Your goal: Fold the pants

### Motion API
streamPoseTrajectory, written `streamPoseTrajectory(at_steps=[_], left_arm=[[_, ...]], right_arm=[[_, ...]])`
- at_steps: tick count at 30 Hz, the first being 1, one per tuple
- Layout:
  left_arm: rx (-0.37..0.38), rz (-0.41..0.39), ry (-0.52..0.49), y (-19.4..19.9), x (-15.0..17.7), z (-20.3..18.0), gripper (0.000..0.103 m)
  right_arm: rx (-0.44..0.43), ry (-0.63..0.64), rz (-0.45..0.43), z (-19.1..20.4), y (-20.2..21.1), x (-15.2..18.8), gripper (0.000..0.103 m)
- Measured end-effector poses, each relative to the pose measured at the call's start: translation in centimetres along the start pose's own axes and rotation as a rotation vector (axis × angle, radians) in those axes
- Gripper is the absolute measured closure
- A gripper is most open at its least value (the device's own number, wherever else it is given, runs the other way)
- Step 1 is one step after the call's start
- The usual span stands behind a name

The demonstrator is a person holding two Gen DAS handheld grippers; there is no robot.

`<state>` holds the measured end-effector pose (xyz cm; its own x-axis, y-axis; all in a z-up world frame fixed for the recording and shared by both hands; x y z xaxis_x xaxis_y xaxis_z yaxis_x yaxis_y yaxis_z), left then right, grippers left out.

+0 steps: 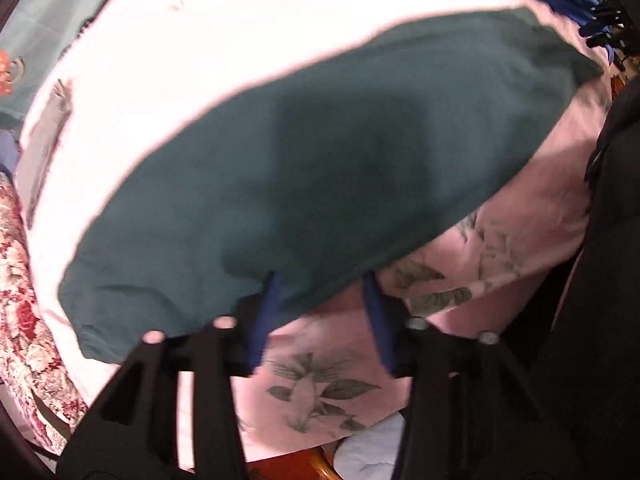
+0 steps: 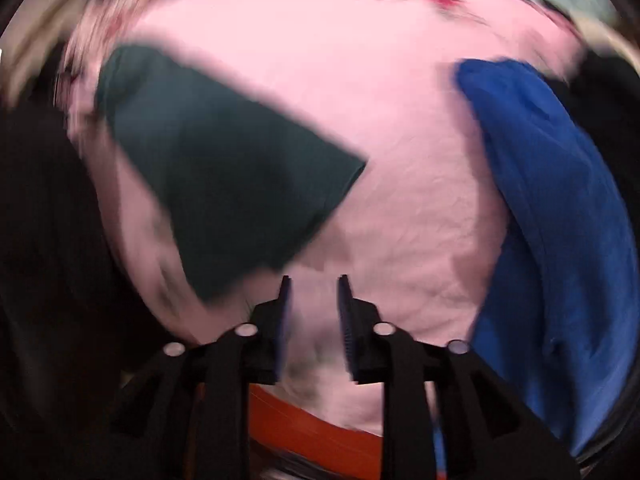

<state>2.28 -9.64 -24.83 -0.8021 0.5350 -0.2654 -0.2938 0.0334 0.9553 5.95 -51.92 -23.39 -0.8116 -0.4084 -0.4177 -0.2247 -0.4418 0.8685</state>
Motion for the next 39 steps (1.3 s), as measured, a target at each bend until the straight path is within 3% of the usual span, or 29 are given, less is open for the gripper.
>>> streamPoseTrajectory(at_steps=[1,3,4,7,8,9,11,12,14,17,19,23,25,29,31,33,36,39], left_arm=[[0.002,-0.011,0.002,0.7,-0.6,0.1,0.053],[-0.016,-0.032,0.017,1.5,-1.6,0.5,0.052],[-0.024,-0.046,0.038,1.9,-2.2,0.7,0.051],[-0.042,-0.071,0.107,2.5,-3.3,1.6,0.05],[-0.052,-0.081,0.132,2.6,-3.5,2.0,0.049],[-0.062,-0.09,0.155,2.6,-3.3,2.7,0.048],[-0.094,-0.101,0.218,2.5,-3.5,3.8,0.04],[-0.111,-0.104,0.254,2.2,-3.6,4.5,0.04],[-0.134,-0.099,0.307,1.6,-3.0,5.9,0.04],[-0.154,-0.107,0.367,1.2,-3.0,7.1,0.04],[-0.173,-0.113,0.397,0.9,-2.7,7.3,0.038],[-0.173,-0.091,0.419,-2.0,-2.5,8.6,0.037],[-0.182,-0.07,0.395,-3.2,-2.7,8.6,0.036],[-0.199,-0.082,0.389,-2.5,-2.0,8.2,0.03],[-0.212,-0.087,0.413,-2.2,-1.6,8.7,0.028],[-0.218,-0.08,0.447,-2.1,-1.0,9.1,0.028],[-0.21,-0.07,0.493,-2.5,-0.5,9.4,0.027],[-0.217,-0.071,0.492,-2.5,-0.5,9.2,0.026]], right_arm=[[-0.041,-0.117,-0.042,-0.4,0.1,-1.0,0.062],[-0.129,-0.324,-0.105,-0.8,-0.8,-2.6,0.061],[-0.137,-0.345,-0.109,-0.9,-1.5,-2.9,0.061],[-0.08,-0.225,-0.086,0.3,-4.4,-3.4,0.061],[-0.07,-0.188,-0.072,0.7,-5.1,-3.4,0.066],[-0.058,-0.134,-0.047,1.5,-5.9,-3.3,0.071],[0.002,0.026,-0.019,2.8,-6.5,-3.2,0.097],[0.024,0.083,-0.018,3.2,-6.7,-3.3,0.1],[0.052,0.124,-0.056,3.5,-5.6,-4.6,0.1],[0.084,0.055,-0.169,2.4,-2.7,-7.8,0.1],[0.123,0.046,-0.18,1.0,-2.5,-7.9,0.1],[0.155,0.013,-0.061,-0.6,-6.3,-4.9,0.099],[0.202,-0.004,-0.023,-1.4,-7.2,-3.8,0.092],[0.136,-0.162,-0.124,-1.2,-4.0,-4.8,0.085],[0.075,-0.172,-0.168,0.2,-2.5,-5.1,0.085],[0.044,-0.14,-0.153,2.1,-2.2,-4.2,0.085],[0.068,-0.132,-0.082,2.3,-3.2,-1.8,0.083],[0.046,-0.169,-0.049,3.1,-4.0,-0.9,0.075]])
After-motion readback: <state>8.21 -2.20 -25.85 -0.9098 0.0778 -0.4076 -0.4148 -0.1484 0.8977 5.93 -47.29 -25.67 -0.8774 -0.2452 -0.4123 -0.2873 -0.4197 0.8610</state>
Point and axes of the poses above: each gripper's, at about its wrist camera, not at the fingertips, and y roughly against the way its jaws point, z to its left, x to its underside, the point moved 10 cm from there along -y, roughly the way its jaws point, and after that the axes turned 9 degrees about -z, right-handed, at the moved point
